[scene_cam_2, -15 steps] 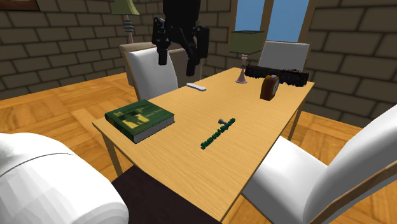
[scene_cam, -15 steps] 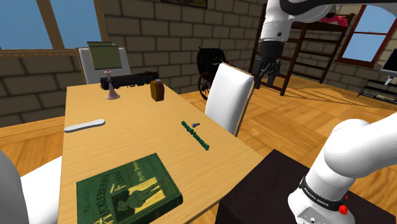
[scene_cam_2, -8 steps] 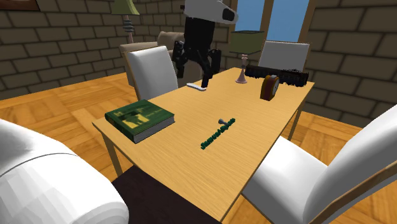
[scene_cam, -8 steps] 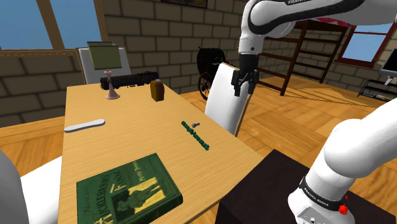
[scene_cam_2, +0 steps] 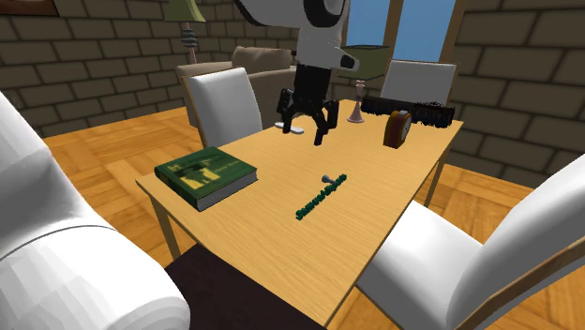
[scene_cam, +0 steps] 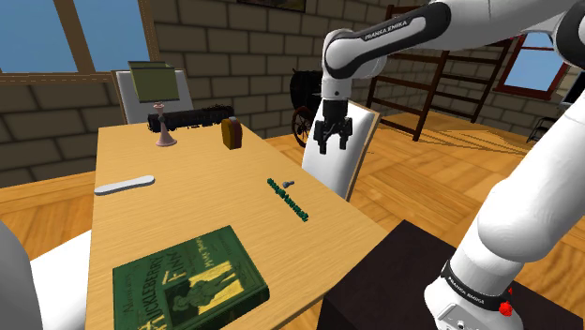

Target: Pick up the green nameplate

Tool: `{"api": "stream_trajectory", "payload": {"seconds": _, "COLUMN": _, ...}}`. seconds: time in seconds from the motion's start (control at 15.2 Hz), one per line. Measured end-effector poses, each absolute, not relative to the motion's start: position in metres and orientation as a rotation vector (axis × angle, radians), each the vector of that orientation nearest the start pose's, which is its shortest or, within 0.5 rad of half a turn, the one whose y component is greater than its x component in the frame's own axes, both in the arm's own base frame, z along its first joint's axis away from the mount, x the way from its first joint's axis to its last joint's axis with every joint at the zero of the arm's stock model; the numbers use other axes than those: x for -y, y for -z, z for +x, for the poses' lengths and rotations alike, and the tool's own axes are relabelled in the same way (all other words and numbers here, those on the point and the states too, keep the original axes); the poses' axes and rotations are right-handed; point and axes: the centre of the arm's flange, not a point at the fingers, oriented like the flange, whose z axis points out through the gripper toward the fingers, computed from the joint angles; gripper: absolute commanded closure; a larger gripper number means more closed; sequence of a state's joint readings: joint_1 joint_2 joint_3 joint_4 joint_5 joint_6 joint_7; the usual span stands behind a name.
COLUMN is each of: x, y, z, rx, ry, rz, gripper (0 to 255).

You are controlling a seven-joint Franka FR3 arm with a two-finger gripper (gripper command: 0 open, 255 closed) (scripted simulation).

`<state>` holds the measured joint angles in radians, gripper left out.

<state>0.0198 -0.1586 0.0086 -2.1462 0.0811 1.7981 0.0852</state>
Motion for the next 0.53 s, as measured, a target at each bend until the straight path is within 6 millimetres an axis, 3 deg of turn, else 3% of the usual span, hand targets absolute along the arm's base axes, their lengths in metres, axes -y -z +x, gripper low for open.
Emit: {"api": "stream_trajectory", "payload": {"seconds": 0.53, "x": -0.025, "y": -0.379, "z": 0.567, "rx": -0.135, "ry": -0.365, "rz": -3.084, "gripper": 0}}
